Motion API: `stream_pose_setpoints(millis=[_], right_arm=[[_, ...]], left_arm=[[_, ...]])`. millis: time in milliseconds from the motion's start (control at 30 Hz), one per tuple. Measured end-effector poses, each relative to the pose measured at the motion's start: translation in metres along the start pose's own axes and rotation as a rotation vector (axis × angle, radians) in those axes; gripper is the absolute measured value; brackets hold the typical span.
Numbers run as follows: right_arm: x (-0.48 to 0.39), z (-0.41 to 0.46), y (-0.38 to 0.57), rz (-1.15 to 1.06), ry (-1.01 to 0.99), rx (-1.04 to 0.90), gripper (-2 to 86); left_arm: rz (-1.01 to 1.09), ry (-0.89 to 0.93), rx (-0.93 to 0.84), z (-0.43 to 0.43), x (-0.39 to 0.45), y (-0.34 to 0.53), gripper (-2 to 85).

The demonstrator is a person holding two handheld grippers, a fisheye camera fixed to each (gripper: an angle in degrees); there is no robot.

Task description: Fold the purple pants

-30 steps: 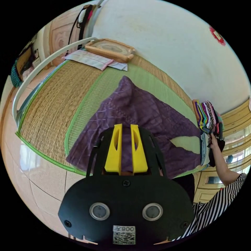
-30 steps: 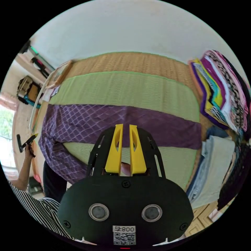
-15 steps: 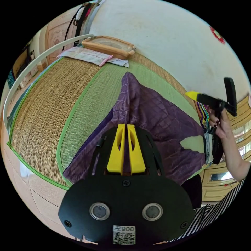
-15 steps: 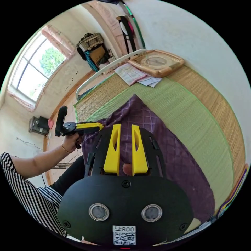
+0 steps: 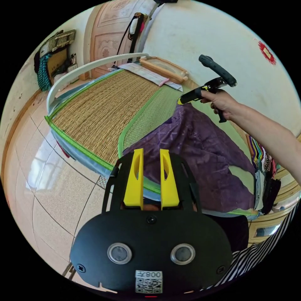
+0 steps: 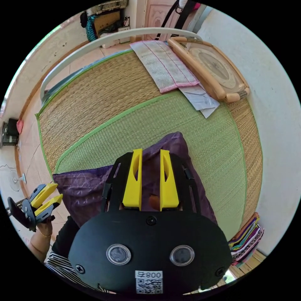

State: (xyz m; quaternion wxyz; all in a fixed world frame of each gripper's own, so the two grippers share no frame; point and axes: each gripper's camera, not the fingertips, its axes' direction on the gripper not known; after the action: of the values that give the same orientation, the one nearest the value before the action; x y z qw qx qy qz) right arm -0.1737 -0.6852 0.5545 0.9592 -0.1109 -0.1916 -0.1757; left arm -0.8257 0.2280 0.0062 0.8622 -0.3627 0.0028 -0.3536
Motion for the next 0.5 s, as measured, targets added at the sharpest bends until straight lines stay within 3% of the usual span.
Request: stream_pose_setpoints(millis=[333, 500], right_arm=[[0.044, 0.076, -0.002, 0.173, -0.232, 0.027, 2.1], [0.062, 0.052, 0.017, 0.125, -0.520, 0.324, 1.4]], left_arm=[[-0.020, 0.093, -0.026, 0.024, -0.044, 0.026, 1.0], [0.023, 0.101, 0.128, -0.006, -0.055, 0.044, 0.5]])
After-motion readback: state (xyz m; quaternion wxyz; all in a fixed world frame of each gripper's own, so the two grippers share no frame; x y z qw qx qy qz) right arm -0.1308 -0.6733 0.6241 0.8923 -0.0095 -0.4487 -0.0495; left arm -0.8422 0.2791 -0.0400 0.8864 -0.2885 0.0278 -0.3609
